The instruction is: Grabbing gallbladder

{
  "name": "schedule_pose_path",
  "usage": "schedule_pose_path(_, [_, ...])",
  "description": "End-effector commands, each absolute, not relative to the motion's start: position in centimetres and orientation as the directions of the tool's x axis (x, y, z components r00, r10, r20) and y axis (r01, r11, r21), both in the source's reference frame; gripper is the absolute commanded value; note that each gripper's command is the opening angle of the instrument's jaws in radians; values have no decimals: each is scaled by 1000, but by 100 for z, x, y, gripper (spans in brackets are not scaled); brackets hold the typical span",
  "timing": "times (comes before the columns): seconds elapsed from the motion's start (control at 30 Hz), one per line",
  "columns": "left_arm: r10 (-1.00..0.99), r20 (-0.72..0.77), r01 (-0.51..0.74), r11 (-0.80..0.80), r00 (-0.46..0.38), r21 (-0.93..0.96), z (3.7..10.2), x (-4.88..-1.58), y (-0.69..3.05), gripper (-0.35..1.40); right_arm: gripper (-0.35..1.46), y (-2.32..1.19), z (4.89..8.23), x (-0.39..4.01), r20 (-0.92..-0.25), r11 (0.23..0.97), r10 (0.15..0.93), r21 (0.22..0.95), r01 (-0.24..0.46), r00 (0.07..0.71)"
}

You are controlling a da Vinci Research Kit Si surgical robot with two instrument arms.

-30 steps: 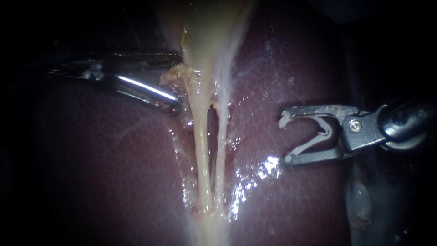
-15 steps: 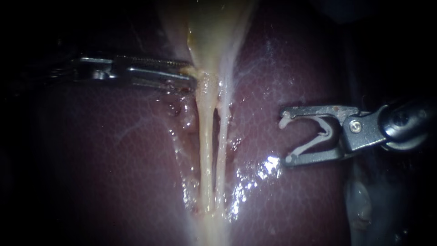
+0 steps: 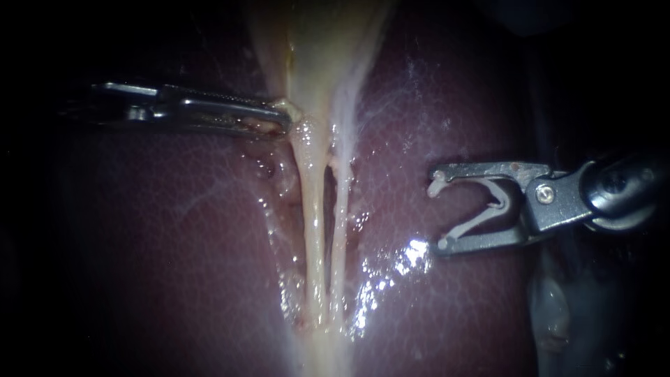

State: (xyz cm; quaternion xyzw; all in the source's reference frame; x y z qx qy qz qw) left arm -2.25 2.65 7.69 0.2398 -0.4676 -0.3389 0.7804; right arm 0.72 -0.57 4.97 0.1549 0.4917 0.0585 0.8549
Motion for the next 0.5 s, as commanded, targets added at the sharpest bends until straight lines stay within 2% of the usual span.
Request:
schedule_pose_path(0.03, [-754, 566, 307, 654, 332, 691, 765, -220, 269, -35, 50, -57, 497, 73, -822, 945, 253, 323, 52, 510])
schedule_pose_path(0.3, [-772, 559, 346, 636, 304, 690, 725, -176, 304, -35, 50, -57, 497, 73, -822, 945, 253, 323, 52, 510])
schedule_pose_path(0.5, [-780, 557, 359, 626, 285, 693, 708, -164, 311, -35, 50, -57, 497, 73, -822, 945, 253, 323, 52, 510])
